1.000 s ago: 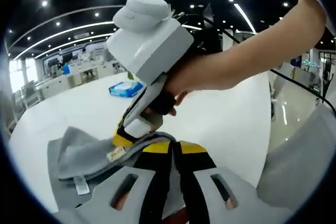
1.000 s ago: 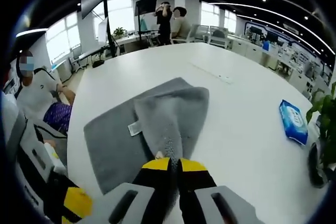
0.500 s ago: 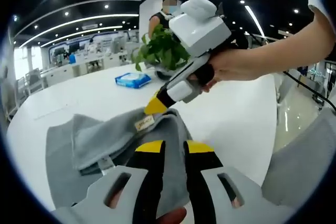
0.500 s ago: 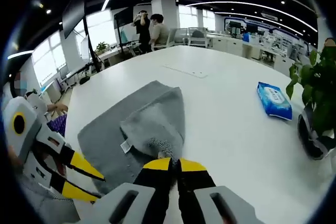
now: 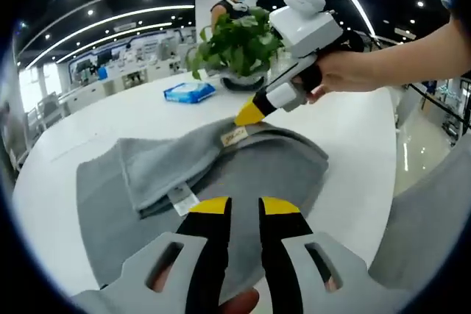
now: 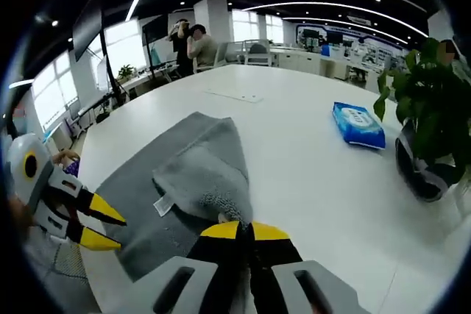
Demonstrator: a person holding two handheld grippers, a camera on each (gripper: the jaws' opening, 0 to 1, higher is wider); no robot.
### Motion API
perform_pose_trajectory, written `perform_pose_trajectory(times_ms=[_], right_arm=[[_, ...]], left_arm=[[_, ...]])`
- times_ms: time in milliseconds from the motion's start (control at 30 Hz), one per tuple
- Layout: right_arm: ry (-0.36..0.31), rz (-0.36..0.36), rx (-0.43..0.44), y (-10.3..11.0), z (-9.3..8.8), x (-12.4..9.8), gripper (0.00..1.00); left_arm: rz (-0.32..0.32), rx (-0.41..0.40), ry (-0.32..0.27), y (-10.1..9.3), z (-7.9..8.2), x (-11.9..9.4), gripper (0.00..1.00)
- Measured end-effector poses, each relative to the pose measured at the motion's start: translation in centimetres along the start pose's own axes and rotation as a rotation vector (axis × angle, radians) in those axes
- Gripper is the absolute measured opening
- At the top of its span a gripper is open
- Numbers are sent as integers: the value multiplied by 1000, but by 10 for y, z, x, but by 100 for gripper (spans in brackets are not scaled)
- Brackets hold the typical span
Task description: Open the folded towel by lifting each exposed corner and separating the folded layers until the towel lies flat within the target outline without major curled edges
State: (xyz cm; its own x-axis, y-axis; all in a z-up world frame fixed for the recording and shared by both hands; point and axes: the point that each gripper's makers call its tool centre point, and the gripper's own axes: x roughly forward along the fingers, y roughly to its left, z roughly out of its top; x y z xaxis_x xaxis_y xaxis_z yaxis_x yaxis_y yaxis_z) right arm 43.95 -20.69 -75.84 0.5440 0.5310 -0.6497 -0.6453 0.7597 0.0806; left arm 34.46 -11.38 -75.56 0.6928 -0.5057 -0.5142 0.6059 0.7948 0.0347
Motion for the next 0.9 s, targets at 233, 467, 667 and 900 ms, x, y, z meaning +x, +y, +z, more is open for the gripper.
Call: perform_pose_trajectory(times_ms=[233, 467, 667, 900], right_arm=[[7, -27, -18, -5, -8, 6, 1], [7, -57, -79, -8, -15, 14, 4], [-11, -58, -110, -5, -7, 9, 7], [-99, 14, -161, 31, 34, 6, 10]], left_arm=[[52, -106, 59, 20, -20, -1, 14], [54, -141, 181, 19, -49, 2, 14], [60, -147, 178, 20, -53, 2, 13], [56, -157, 178, 20, -53, 3, 13]])
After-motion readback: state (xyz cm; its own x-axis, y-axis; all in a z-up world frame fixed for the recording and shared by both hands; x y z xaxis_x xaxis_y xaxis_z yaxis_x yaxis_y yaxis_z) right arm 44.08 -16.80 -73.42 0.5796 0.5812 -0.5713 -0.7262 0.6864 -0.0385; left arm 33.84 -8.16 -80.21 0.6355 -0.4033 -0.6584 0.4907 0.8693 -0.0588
